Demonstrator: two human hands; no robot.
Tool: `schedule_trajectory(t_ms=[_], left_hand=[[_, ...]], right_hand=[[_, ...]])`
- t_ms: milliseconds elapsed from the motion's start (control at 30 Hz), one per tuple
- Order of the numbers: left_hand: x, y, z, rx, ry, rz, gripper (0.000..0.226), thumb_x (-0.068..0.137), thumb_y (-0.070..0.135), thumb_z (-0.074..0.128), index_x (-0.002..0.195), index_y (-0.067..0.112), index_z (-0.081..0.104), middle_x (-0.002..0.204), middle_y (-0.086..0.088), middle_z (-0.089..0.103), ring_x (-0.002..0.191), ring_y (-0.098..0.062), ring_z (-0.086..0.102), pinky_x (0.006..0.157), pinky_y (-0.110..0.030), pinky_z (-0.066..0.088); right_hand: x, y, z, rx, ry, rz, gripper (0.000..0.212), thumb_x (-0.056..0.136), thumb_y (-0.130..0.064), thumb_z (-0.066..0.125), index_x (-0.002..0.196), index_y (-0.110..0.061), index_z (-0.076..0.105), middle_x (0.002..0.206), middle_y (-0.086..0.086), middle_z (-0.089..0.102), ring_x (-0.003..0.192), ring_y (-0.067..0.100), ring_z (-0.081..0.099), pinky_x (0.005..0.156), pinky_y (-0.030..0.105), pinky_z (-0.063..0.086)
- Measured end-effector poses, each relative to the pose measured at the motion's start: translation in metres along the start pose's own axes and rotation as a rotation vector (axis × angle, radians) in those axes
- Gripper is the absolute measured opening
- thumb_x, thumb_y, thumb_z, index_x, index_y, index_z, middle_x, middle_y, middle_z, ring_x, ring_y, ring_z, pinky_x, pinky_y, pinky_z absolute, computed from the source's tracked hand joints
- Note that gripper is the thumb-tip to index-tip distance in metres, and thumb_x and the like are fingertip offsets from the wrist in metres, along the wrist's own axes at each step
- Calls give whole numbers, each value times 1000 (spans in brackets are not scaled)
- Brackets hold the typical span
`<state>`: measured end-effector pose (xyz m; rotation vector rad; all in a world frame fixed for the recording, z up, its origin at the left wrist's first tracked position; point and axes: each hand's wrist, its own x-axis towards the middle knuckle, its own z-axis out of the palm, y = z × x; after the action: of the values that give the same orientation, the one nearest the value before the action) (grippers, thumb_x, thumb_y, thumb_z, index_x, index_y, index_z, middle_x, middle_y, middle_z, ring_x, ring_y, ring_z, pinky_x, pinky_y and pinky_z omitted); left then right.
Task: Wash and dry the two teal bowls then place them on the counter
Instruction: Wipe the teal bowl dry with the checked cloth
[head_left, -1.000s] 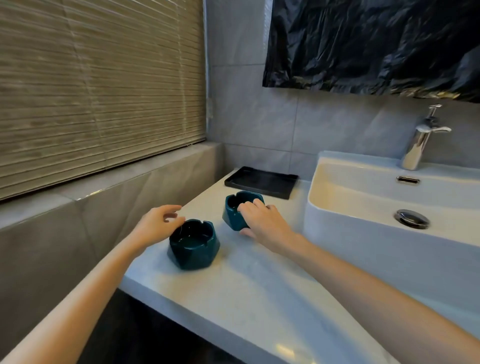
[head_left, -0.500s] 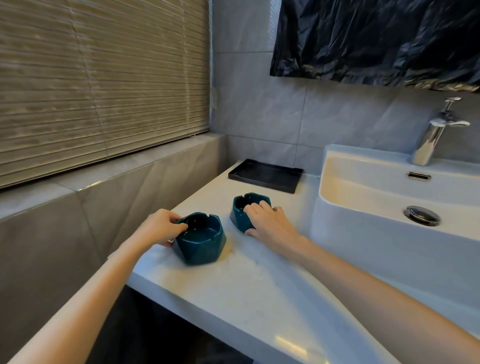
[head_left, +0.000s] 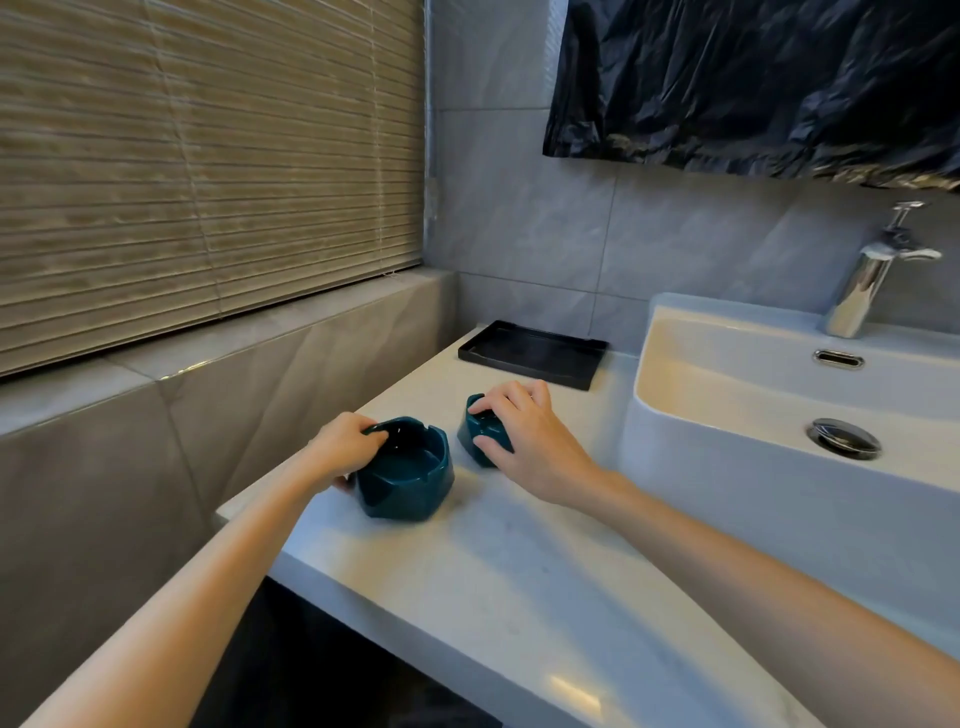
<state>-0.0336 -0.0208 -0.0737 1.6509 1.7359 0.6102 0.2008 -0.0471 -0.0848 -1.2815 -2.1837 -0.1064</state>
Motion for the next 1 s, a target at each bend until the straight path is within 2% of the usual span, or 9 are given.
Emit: schedule_trajectory(t_ms=[67,167,233,300,467,567,700,833,1000], left_hand=[[-5,12,-2,-36,38,27,23,99,24,43,102,13,64,95,-15,67,86,-31,66,62,-40,59],[-13,41,-5,-135,70,88,23,99,20,44,100,8,63,88,-14,64,78,-26,61,54,-34,56],[-20,66,-5,-165,84,144,21,100,18,43,100,9,62,88,-13,63,74,-24,60,51,-32,55],[-25,92,-3,-172,99,198,20,100,19,43,100,10,61,88,-14,64,76,-26,62,54,-34,56],[-38,159,16,-176,112,345,18,100,23,43,100,16,59,95,-14,66,87,-31,68,69,-45,59],[-41,198,36,-193,93,439,20,99,24,44,107,16,61,98,-11,66,91,-31,66,73,-45,58],[-47,254,75,-294,4,511,24,99,25,44,110,11,61,105,-14,66,96,-31,65,76,-47,58],[-60,293,117,-510,-287,540,33,96,31,54,122,10,58,112,-10,66,99,-25,65,78,-39,59],[-62,312,159,-520,-715,560,52,89,25,64,137,20,45,121,-13,65,103,-28,67,90,-43,54]], right_hand=[[3,-11,-5,183,-21,102,25,95,-29,54,117,-18,57,115,-5,51,102,12,41,90,25,39],[8,-30,-27,548,-175,452,21,98,-36,45,108,-19,55,107,-2,56,84,14,55,79,32,55],[12,-36,-47,874,-271,659,32,98,-48,39,94,-21,58,94,0,60,75,18,61,67,35,59],[16,-33,-69,1004,-270,712,42,93,-60,42,89,-24,63,85,0,64,69,20,62,59,33,57],[16,-7,-132,765,-287,736,40,92,-46,51,119,-16,56,88,2,64,67,17,62,51,25,44],[5,5,-179,611,-280,772,23,93,-27,35,103,-14,50,77,3,61,60,20,63,49,23,37],[-17,29,-230,450,-168,841,19,90,-18,27,87,-13,46,79,7,61,58,26,65,51,24,33],[-48,68,-266,277,18,897,24,94,-20,26,104,-7,44,95,18,64,57,28,65,48,22,41],[-101,113,-288,-10,303,839,23,96,-30,29,108,-17,44,101,9,55,71,27,61,45,29,46]])
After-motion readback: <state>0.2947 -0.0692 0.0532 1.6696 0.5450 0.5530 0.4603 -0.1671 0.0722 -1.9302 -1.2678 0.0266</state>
